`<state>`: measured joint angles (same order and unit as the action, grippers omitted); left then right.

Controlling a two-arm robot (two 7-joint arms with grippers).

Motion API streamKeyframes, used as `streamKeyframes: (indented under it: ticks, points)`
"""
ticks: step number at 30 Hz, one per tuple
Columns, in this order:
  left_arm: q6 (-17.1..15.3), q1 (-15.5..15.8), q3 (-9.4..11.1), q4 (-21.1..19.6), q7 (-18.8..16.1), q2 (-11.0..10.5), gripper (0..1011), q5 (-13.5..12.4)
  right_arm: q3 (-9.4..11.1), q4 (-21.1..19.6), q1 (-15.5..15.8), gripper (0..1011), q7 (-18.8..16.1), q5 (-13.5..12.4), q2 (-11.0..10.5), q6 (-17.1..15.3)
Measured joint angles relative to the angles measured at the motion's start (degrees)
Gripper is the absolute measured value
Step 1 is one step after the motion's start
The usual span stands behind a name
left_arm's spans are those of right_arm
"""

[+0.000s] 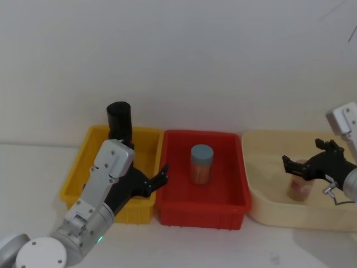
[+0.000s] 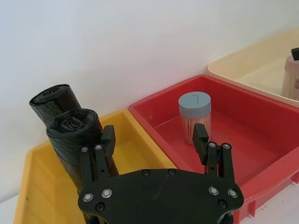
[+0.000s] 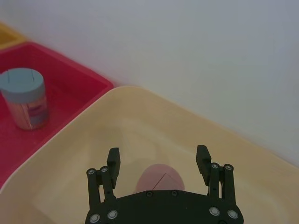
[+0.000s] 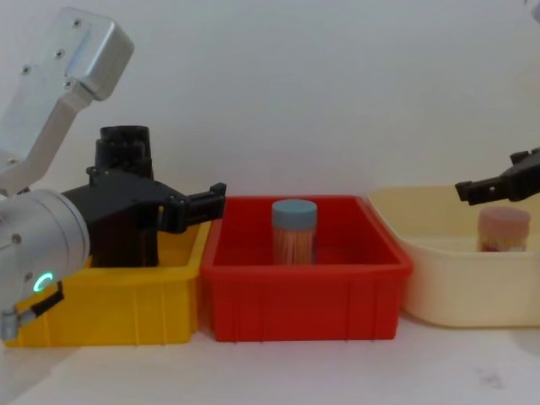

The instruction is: Pick up the garbage bag with the one hand and transfer it to the other hand.

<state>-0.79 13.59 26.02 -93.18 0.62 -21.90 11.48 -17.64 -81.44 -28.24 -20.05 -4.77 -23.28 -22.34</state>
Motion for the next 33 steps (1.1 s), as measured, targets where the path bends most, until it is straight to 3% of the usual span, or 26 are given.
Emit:
streamKeyframes:
  ticks: [11,19,24,33]
  points:
    - [-0.03,0.00,-0.05,-0.03,0.45,-0.03,1002,0.12,4.08,-4.09,5.26,1000,0.04,-4.03,0.24,1.60]
    - [-1.61,-0.43,-0.51,-1.35,4.05,-1.10,1002,2.73,6.38,-6.61,8.62,1000,0.18,-6.38,0.24,2.61]
    - [-3.82,-2.79,-1.76,-4.67,6.34,-2.90,1002,5.38,7.14,-7.45,9.64,1000,0.23,-7.16,0.24,2.91]
    - [-7.41,-7.90,-4.52,-10.93,6.90,-5.52,1002,8.29,8.03,-8.38,10.91,1000,0.31,-8.03,0.24,3.32]
